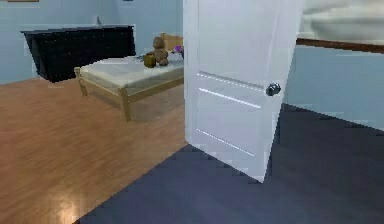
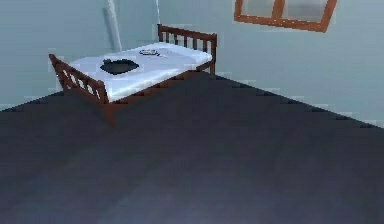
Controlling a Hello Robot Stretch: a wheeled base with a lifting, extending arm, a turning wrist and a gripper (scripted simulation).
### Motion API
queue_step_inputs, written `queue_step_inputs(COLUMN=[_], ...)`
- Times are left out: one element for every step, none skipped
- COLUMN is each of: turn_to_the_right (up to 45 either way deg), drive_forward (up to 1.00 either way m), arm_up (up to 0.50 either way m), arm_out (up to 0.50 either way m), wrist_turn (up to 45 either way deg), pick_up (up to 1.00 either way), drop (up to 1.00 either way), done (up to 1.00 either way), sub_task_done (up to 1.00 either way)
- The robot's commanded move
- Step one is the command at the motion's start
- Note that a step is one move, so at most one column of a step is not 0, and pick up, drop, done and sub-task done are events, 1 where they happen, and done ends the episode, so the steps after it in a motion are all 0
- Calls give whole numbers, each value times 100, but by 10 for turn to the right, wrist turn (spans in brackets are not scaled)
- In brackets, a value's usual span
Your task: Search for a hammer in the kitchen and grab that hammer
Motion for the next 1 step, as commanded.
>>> queue_step_inputs(turn_to_the_right=[450], drive_forward=[0], arm_up=[0], arm_out=[0], wrist_turn=[0], pick_up=[0], drop=[0], done=[0], sub_task_done=[0])
